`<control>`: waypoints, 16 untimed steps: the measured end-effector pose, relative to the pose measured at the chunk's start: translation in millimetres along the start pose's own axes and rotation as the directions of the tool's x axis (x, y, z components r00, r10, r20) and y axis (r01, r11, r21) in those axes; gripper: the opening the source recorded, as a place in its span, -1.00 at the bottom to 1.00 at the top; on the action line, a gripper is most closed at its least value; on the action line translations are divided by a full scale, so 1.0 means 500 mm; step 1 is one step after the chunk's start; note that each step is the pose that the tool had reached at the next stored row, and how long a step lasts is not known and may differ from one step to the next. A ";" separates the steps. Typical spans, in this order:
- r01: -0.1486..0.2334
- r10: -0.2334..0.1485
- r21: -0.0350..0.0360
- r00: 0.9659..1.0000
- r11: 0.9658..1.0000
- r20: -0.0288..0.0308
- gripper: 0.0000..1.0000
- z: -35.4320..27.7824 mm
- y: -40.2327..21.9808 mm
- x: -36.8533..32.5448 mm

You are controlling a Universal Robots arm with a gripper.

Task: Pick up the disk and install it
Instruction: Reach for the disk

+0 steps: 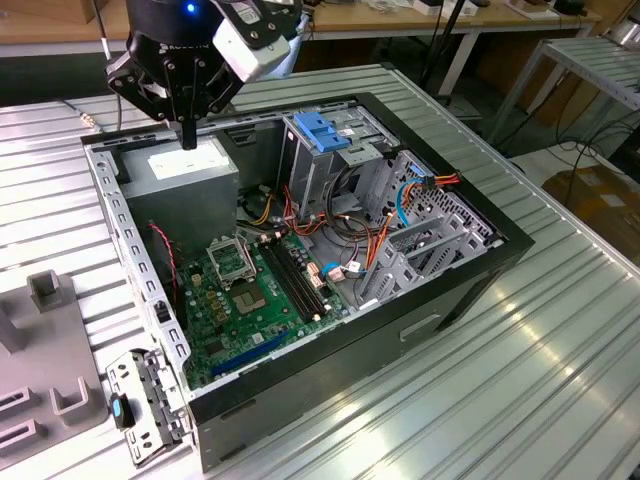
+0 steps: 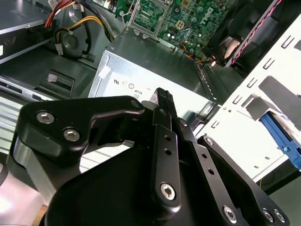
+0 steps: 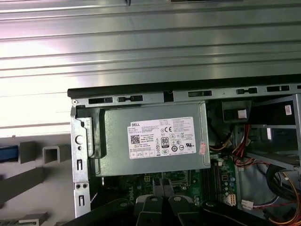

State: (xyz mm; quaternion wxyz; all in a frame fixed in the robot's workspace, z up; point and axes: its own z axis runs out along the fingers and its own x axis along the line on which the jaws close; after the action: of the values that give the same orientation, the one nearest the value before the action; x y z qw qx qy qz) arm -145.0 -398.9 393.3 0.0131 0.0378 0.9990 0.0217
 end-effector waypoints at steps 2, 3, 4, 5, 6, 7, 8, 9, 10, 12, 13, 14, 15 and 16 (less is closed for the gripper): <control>0.000 0.000 0.000 1.000 1.000 0.000 -0.79 0.000 0.000 0.003; 0.000 0.000 0.000 1.000 1.000 0.000 -0.79 0.000 0.000 0.005; 0.000 0.000 0.000 1.000 1.000 0.000 -0.79 0.000 0.000 0.006; 0.000 0.000 0.000 1.000 1.000 0.000 -0.79 0.000 -0.001 0.008; 0.000 0.000 0.000 1.000 1.000 0.000 -0.79 0.000 -0.001 0.010; 0.000 0.000 0.000 1.000 1.000 0.000 -0.79 0.000 -0.001 0.013; 0.000 0.000 0.000 1.000 1.000 0.000 -0.79 0.000 -0.001 0.016; 0.000 0.000 0.000 1.000 1.000 0.000 -0.79 0.000 -0.001 0.019; 0.000 0.000 0.000 1.000 1.000 0.000 -0.79 -0.001 -0.001 0.026; 0.000 0.000 0.000 1.000 1.000 0.000 -0.79 -0.001 0.000 0.034; 0.000 0.000 0.000 1.000 1.000 0.000 -0.79 -0.001 0.000 0.036; 0.000 0.000 0.000 1.000 1.000 0.000 -0.79 -0.001 0.000 0.039; 0.000 0.000 0.000 1.000 1.000 0.000 -0.79 -0.001 0.000 0.041; 0.000 0.000 0.000 1.000 1.000 0.000 -0.79 -0.001 0.000 0.043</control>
State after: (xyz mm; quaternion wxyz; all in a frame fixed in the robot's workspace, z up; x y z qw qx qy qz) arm -166.6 -397.3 393.3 0.0131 0.0379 0.9990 0.0217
